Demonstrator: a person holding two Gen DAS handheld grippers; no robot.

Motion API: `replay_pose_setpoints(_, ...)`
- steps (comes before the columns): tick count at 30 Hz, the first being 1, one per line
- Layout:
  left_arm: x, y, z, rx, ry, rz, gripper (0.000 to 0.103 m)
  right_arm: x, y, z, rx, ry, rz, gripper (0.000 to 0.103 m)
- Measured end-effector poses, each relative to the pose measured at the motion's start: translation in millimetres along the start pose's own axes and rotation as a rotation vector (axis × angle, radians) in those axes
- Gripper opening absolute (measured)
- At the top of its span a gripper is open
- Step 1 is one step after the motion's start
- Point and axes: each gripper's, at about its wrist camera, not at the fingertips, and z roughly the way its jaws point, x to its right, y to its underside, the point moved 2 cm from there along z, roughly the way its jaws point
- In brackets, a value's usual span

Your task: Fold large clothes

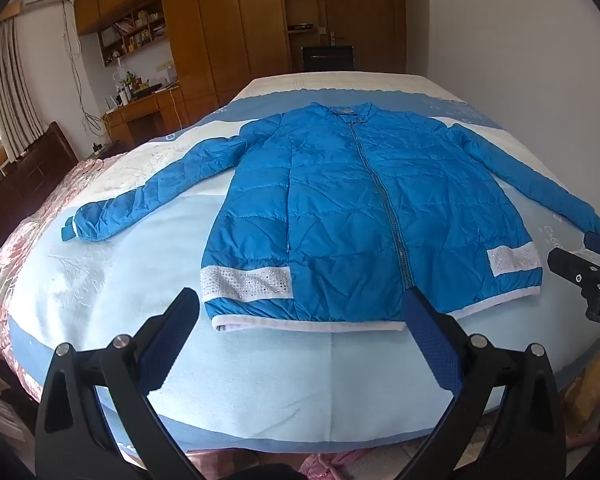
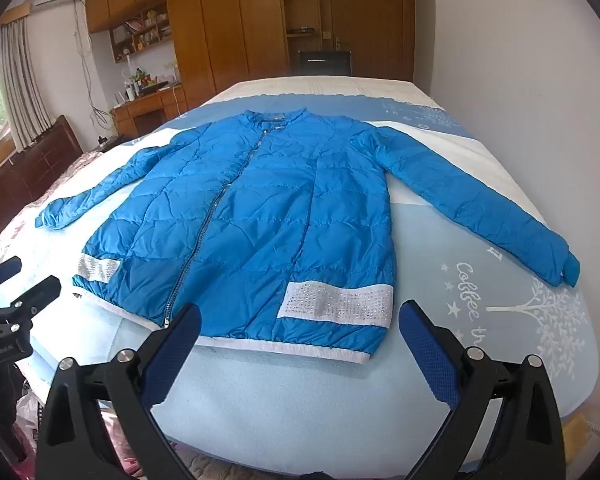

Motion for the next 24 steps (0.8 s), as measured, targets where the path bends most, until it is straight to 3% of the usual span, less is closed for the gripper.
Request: replay_pose_setpoints(24, -0.4, -0.1, -0.2, 0.002, 0.000, 0.000, 0.100, -1.9, 0.4, -0.4, -0.001, 0.002, -0.002, 0.099)
